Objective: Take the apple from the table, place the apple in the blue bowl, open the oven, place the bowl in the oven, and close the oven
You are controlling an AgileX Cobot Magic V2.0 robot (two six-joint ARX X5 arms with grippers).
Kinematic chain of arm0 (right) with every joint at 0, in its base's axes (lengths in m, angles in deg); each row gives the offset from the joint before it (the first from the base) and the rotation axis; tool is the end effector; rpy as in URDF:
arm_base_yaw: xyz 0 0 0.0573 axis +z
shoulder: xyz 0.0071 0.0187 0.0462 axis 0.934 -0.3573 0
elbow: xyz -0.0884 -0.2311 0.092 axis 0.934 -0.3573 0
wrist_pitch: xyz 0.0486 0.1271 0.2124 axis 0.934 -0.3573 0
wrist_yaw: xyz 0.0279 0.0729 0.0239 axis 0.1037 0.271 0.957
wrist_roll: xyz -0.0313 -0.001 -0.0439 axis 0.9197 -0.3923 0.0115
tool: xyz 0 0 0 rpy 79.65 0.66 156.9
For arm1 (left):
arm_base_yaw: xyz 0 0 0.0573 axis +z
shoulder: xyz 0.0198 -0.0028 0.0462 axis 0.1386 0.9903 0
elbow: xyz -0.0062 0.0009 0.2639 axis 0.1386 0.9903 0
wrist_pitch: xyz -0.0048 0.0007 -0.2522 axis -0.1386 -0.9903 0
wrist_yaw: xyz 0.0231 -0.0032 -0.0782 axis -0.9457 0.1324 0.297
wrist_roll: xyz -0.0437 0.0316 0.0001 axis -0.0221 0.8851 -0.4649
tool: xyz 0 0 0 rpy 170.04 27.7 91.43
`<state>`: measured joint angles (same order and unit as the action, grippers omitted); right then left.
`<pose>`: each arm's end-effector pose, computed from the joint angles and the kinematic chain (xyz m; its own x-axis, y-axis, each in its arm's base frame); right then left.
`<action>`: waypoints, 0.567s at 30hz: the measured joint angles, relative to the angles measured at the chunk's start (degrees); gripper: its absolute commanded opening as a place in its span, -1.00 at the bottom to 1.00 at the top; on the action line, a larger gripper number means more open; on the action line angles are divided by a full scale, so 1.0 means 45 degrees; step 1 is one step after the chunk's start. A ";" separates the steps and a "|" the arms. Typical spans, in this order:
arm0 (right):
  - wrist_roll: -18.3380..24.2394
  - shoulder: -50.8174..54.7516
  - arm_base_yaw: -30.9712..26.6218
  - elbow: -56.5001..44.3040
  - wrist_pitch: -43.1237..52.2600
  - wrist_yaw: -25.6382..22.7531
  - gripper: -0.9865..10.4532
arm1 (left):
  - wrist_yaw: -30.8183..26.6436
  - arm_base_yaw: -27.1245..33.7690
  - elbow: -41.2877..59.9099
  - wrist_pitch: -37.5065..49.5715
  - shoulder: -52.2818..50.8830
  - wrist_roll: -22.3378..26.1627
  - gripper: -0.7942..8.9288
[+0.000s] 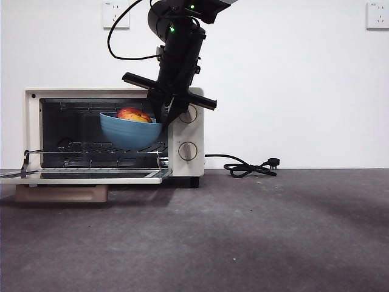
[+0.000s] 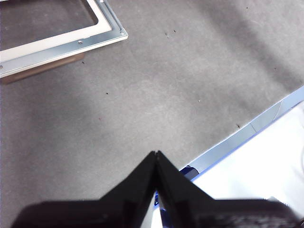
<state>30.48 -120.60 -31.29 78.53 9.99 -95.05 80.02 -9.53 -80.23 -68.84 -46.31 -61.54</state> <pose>0.4226 0.3229 0.2634 0.5928 0.2984 -0.7480 -0.1389 0.9528 0.2699 0.0849 -0.0366 0.3551 0.4855 -0.4971 -0.7192 0.4729 0.8412 -0.2621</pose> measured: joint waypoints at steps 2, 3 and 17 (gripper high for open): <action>-0.0010 0.0000 0.0000 0.0000 0.0034 -0.0039 -0.85 | 0.0000 0.0000 0.0000 0.0000 0.0015 0.0000 -0.85; -0.0010 0.0000 0.0000 0.0000 0.0053 -0.0078 -0.85 | 0.0000 0.0000 0.0000 0.0000 0.0019 0.0000 -0.85; -0.0034 0.0000 0.0000 0.0000 0.0272 -0.0092 -0.63 | 0.0000 0.0000 0.0000 0.0000 0.0034 0.0000 -0.85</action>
<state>30.33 -120.60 -31.29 78.53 11.21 -95.46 80.02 -9.53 -80.23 -68.84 -46.15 -61.54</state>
